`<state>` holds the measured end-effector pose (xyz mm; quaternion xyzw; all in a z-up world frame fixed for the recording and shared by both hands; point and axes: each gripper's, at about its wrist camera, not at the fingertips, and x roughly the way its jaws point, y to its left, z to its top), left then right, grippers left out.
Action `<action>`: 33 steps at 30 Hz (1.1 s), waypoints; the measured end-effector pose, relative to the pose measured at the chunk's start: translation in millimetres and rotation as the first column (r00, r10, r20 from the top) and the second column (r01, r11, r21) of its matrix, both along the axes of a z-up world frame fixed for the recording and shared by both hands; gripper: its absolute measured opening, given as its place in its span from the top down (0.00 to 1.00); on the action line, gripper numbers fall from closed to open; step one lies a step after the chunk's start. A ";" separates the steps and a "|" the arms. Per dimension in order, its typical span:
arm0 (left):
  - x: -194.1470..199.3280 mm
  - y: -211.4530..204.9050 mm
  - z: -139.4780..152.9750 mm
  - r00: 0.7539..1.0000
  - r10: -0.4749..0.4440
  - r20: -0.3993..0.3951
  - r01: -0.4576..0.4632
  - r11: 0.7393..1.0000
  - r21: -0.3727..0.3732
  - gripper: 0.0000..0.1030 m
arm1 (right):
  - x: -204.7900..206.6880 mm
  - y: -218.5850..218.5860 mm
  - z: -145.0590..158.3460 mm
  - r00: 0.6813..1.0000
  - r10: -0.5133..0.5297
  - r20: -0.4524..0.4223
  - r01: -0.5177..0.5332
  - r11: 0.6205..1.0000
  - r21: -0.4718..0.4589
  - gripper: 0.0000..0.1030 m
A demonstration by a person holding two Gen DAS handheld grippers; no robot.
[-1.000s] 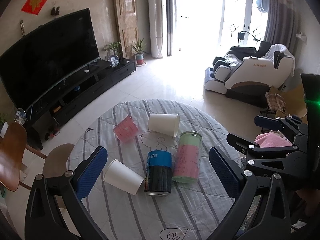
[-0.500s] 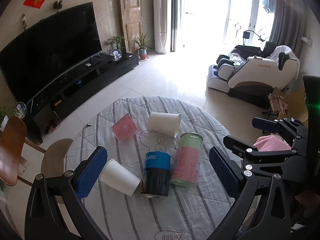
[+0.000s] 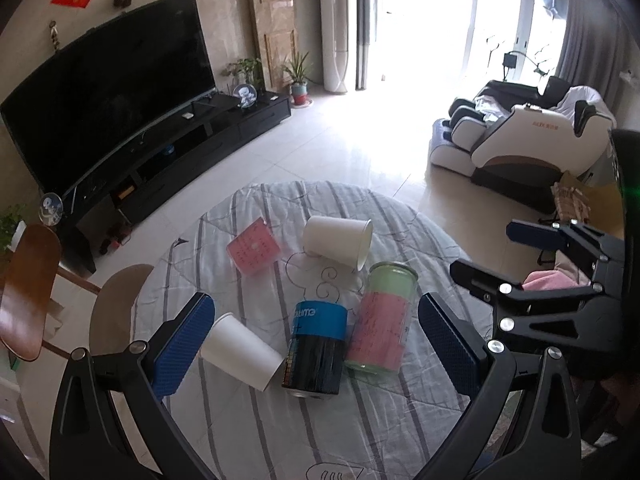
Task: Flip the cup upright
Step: 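Move the left gripper to the pink cup lying on its side and grasp it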
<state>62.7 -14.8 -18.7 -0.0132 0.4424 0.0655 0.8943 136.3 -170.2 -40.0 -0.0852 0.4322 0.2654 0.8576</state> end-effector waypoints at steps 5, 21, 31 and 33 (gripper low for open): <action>-0.6 2.8 -9.7 0.996 0.070 -0.051 -0.070 0.997 0.018 0.00 | 13.1 3.8 -3.2 0.998 0.056 -0.017 -0.056 0.998 0.001 0.21; 19.7 27.5 -29.9 0.981 0.108 -0.159 -0.095 0.992 0.086 0.00 | 38.9 24.5 -21.7 0.983 0.168 -0.073 -0.167 0.986 0.010 0.21; 70.9 86.7 -56.0 0.943 -0.242 -0.230 0.262 0.963 0.059 0.00 | 33.8 49.2 -39.4 0.988 -0.088 -0.128 0.086 0.996 -0.020 0.21; 81.4 96.2 -65.1 0.918 -0.306 -0.251 0.332 0.941 0.067 0.00 | 29.5 55.9 -44.3 0.980 -0.138 -0.142 0.137 0.990 -0.016 0.21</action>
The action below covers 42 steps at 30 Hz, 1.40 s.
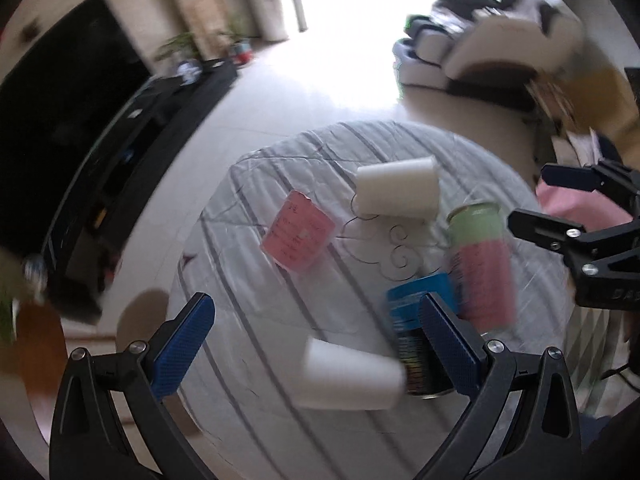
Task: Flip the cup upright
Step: 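Move the left gripper to the pink cup lying on its side and grasp it, then lift the pink cup with the left gripper and rotate it rim-up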
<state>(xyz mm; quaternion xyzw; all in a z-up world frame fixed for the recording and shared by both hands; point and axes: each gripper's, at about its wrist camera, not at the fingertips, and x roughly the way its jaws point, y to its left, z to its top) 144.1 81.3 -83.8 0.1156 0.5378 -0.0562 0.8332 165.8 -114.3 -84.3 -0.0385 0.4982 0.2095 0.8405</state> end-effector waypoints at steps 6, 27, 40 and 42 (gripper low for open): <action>43.0 11.0 -34.1 0.979 -0.183 -0.094 0.183 0.983 -0.012 0.00 | -4.0 10.8 -13.8 0.988 -0.145 -0.055 0.144 0.989 -0.028 0.21; 108.3 -24.4 -112.9 0.883 -0.405 -0.237 0.431 0.900 0.067 0.04 | 26.7 0.6 -55.7 0.943 -0.316 -0.106 0.313 0.949 -0.048 0.21; 105.7 -24.9 -109.1 0.881 -0.417 -0.222 0.434 0.900 0.033 0.32 | 35.4 6.6 -58.2 0.946 -0.300 -0.122 0.296 0.954 -0.044 0.21; 104.0 -21.5 -104.1 0.893 -0.399 -0.208 0.411 0.911 0.020 0.32 | 35.6 7.1 -56.0 0.947 -0.297 -0.120 0.293 0.955 -0.046 0.21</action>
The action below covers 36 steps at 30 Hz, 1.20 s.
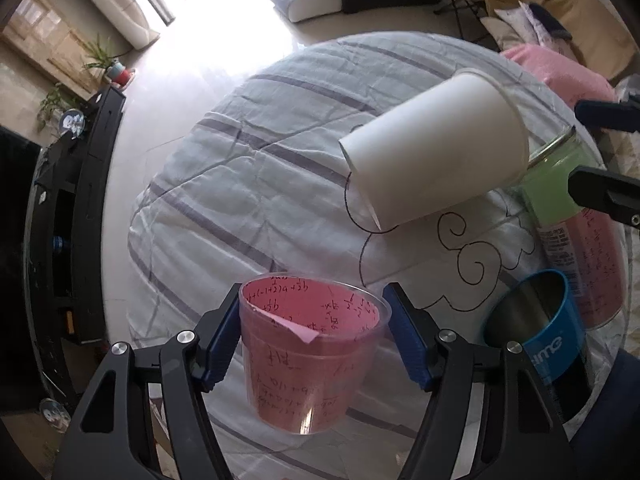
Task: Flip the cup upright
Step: 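Lift the pink cup with the left gripper and rotate it rim-up, then lower the upright pink cup onto the table and open the left gripper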
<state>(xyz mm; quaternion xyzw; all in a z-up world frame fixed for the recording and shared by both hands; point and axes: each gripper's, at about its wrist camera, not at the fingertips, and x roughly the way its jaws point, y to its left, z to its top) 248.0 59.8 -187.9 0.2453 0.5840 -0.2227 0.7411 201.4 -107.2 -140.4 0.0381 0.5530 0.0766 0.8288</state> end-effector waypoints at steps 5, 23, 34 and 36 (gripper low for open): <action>-9.0 10.6 18.1 0.996 0.085 0.028 -0.082 0.993 -0.085 0.32 | 0.1 4.2 2.8 1.000 0.018 0.004 -0.018 1.000 -0.001 0.21; -36.6 42.4 20.1 0.922 0.385 0.029 -0.363 0.890 -0.275 0.32 | -14.7 25.5 7.7 0.997 0.079 0.014 -0.079 0.997 -0.009 0.20; -32.5 40.9 20.5 0.914 0.403 0.038 -0.377 0.880 -0.288 0.31 | -28.4 31.4 11.0 0.996 0.083 0.018 -0.083 0.996 -0.019 0.20; -33.4 40.6 22.5 0.914 0.403 0.049 -0.374 0.884 -0.279 0.17 | -29.0 31.9 10.9 0.996 0.084 0.017 -0.084 0.996 -0.018 0.20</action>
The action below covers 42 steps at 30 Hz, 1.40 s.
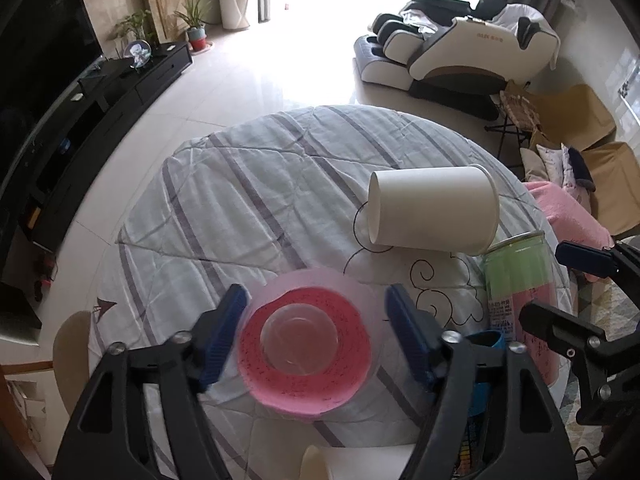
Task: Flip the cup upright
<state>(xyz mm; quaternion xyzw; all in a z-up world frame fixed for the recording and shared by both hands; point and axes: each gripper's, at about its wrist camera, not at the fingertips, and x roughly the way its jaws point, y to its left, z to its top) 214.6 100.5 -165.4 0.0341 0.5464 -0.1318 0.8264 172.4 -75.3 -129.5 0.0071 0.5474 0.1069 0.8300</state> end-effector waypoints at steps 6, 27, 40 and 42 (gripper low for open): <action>-7.6 4.4 6.3 1.000 0.019 0.005 -0.020 1.000 0.023 0.10 | -5.7 2.9 2.6 1.000 0.005 0.003 -0.005 1.000 0.004 0.20; -77.9 13.1 62.7 0.991 0.119 0.059 -0.123 0.990 0.069 0.07 | -28.4 15.1 35.4 0.996 0.067 0.053 -0.067 0.998 0.002 0.20; -162.0 -6.9 88.8 0.919 0.387 0.073 -0.392 0.917 0.070 0.06 | -57.8 -5.8 53.6 0.966 0.242 0.093 -0.245 0.969 0.026 0.21; -175.7 -15.0 90.3 0.906 0.417 0.079 -0.422 0.903 0.076 0.06 | -64.2 -13.0 56.1 0.960 0.261 0.100 -0.265 0.964 0.027 0.21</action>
